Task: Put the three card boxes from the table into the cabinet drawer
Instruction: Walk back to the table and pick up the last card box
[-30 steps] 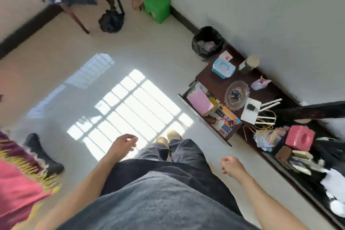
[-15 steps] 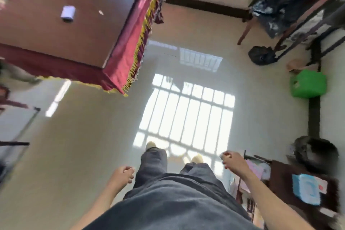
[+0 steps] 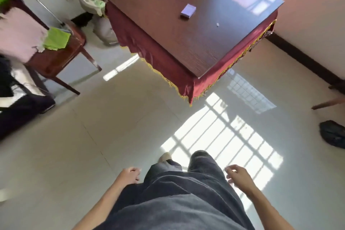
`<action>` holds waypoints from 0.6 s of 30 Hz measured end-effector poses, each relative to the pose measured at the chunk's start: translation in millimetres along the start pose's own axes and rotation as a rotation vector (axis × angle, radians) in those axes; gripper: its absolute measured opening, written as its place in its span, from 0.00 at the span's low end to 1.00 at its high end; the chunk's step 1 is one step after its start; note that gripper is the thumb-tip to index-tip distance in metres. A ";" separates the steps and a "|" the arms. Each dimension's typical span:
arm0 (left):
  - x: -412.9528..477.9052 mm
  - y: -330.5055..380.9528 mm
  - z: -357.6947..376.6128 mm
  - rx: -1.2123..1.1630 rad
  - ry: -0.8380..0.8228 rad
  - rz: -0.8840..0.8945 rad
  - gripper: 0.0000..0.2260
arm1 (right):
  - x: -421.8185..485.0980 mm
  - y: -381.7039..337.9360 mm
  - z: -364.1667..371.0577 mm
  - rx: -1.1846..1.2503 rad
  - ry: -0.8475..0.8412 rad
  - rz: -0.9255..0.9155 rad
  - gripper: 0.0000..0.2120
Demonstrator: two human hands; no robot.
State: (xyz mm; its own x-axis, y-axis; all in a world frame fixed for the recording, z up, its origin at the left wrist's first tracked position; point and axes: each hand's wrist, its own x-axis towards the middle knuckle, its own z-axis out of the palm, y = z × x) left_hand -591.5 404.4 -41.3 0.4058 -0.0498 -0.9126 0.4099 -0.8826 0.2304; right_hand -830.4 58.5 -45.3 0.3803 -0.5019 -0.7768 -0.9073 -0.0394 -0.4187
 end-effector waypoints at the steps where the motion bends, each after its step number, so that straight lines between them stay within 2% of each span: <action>1: 4.7 14.0 -13.9 -0.031 0.000 0.017 0.06 | 5.2 -8.6 4.7 -0.025 -0.014 0.002 0.06; 7: 42.2 69.8 -84.1 -0.171 0.074 0.081 0.05 | 50.1 -62.8 21.2 -0.173 -0.115 0.050 0.09; 10: 64.2 86.0 -111.1 -0.228 0.081 0.049 0.07 | 88.6 -109.6 19.5 -0.232 -0.141 0.052 0.12; 14: 74.9 97.9 -143.2 -0.266 0.096 -0.074 0.08 | 151.8 -200.7 15.1 -0.247 -0.145 -0.003 0.08; 18: 87.6 111.7 -182.7 -0.261 0.155 -0.119 0.07 | 206.4 -317.9 19.1 -0.205 -0.167 -0.108 0.10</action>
State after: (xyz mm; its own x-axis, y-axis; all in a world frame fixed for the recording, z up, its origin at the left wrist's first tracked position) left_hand -360.9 386.9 -33.8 0.4534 0.1360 -0.8809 0.6495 -0.7272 0.2221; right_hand -460.0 -16.1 -81.6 0.4857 -0.3369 -0.8066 -0.8707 -0.2676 -0.4126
